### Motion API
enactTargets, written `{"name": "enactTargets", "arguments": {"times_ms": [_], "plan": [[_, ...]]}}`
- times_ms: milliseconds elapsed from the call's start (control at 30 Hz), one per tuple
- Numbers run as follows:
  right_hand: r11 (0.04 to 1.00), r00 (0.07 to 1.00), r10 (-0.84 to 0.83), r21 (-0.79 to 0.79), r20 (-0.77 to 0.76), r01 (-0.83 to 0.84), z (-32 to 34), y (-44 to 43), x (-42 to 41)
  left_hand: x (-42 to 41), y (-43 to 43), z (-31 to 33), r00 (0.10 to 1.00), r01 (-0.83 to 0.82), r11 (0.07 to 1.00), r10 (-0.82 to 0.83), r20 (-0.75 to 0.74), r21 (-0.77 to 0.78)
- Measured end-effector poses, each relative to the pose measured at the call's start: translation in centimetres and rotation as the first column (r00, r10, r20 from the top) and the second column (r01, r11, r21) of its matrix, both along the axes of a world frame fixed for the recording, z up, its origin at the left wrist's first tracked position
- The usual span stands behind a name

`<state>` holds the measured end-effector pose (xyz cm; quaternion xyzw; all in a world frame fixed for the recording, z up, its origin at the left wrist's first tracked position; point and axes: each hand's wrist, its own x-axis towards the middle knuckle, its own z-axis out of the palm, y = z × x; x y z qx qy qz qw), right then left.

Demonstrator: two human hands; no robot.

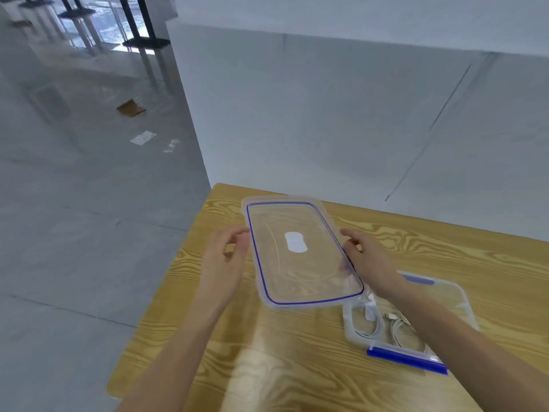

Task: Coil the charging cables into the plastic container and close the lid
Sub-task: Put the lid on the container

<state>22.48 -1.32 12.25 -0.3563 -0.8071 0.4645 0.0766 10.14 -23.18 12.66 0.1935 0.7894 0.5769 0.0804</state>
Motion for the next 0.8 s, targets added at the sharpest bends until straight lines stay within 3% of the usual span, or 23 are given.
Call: {"name": "enactTargets", "arguments": {"times_ms": [167,233,367,500,633,733,800], "plan": [[0.99,0.998,0.025,-0.14,-0.055,-0.033,3.9,1.1,4.1,-1.2,1.4,0.9,0.996,-0.069,0.941,0.048,0.072,0.332],[0.981,0.998,0.026,-0.192,-0.061,-0.038,5.1,0.8,5.7,-1.2,3.1,1.0,0.992,0.031,0.911,-0.08,0.101,0.412],[0.944,0.995,0.07,-0.317,-0.064,-0.087,6.6,0.6,8.4,0.0,6.2,1.8,0.885,0.346,0.804,-0.451,0.117,0.483],[0.909,0.992,0.082,-0.4,-0.095,-0.114,6.7,1.7,10.8,0.6,9.0,3.0,0.825,0.416,0.755,-0.548,0.138,0.508],[0.745,0.996,0.023,-0.663,-0.086,-0.074,6.0,3.6,13.0,0.4,10.9,3.0,0.875,0.364,0.814,-0.466,0.133,0.453],[0.545,0.993,0.007,-0.832,-0.118,-0.103,5.9,4.8,14.3,1.4,12.0,3.6,0.819,0.336,0.71,-0.545,0.181,0.619],[0.547,0.982,0.031,-0.819,-0.187,-0.173,6.3,5.9,15.3,1.9,13.0,4.1,0.817,0.331,0.701,-0.548,0.18,0.631]]}}
